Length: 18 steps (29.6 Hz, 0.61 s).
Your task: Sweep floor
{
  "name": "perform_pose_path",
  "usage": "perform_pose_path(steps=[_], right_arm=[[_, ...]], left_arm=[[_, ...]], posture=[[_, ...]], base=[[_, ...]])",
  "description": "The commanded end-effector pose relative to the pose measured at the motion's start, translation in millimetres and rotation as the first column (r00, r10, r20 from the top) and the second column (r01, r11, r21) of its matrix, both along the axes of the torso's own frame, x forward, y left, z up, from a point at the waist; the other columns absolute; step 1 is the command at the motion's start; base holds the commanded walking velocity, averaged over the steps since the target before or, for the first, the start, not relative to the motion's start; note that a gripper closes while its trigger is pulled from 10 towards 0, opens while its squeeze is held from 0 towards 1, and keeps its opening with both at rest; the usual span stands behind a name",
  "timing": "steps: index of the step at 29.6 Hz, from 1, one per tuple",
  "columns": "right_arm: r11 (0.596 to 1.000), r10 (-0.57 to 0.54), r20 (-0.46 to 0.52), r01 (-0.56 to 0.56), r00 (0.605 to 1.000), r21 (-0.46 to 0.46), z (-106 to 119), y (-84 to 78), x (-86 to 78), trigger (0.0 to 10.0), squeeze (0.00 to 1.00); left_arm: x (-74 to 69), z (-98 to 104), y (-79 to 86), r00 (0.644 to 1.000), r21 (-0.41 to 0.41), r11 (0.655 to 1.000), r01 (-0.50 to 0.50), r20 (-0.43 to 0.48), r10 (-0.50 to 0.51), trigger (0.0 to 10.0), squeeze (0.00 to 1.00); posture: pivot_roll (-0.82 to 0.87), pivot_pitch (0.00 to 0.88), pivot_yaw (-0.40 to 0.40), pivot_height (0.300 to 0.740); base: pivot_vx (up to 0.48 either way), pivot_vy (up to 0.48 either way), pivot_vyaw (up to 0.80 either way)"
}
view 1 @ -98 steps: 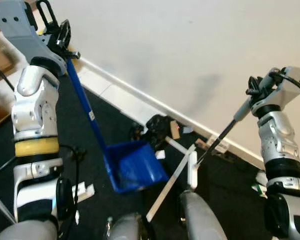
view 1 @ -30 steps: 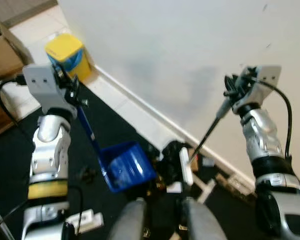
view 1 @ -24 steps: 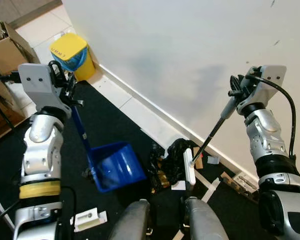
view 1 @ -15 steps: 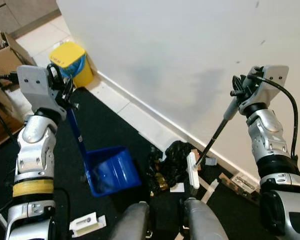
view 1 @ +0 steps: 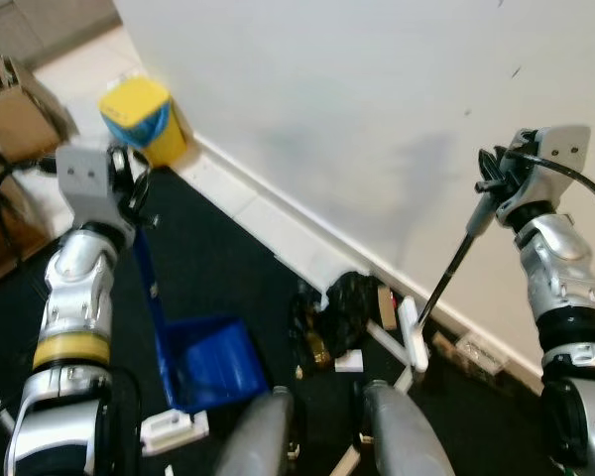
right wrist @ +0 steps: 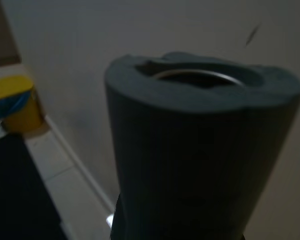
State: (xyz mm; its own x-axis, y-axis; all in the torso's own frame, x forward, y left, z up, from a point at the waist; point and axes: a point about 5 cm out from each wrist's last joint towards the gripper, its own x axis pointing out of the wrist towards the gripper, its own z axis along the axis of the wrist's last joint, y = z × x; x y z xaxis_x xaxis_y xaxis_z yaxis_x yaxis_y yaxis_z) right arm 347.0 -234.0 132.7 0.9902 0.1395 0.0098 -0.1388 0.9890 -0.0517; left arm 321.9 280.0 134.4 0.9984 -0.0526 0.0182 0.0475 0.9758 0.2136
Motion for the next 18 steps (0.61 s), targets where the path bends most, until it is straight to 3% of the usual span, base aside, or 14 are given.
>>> perform_pose_path(steps=[1,6,13,18], right_arm=[[1.000,0.025,0.020,-0.025,0.999,-0.007,8,6.3,5.5,10.0,0.00],[0.999,0.053,0.034,-0.053,0.998,0.004,14,16.0,11.6,10.0,0.00],[0.998,0.069,0.035,-0.069,0.997,0.005,15,17.1,11.9,10.0,0.00],[0.997,0.075,0.036,-0.075,0.997,0.007,16,18.1,12.2,10.0,0.00]], left_arm=[[6.4,7,-2.9,0.999,0.047,0.998,0.034,0.031,-0.036,10.0,0.00],[12.7,6,-12.3,0.995,0.080,0.993,0.089,0.028,-0.092,10.0,0.00],[22.3,4,-28.8,0.994,0.022,0.996,0.085,0.070,-0.086,10.0,0.00],[19.8,-6,-36.0,0.992,0.022,0.996,0.087,0.092,-0.089,10.0,0.00]], posture=[[-0.07,0.203,-0.006,0.740],[-0.08,0.209,-0.018,0.740],[-0.09,0.202,-0.036,0.740],[-0.10,0.199,-0.035,0.740]], base=[[0.000,0.000,0.00],[0.000,0.000,0.00],[0.000,0.000,0.00],[0.000,0.000,0.00]])
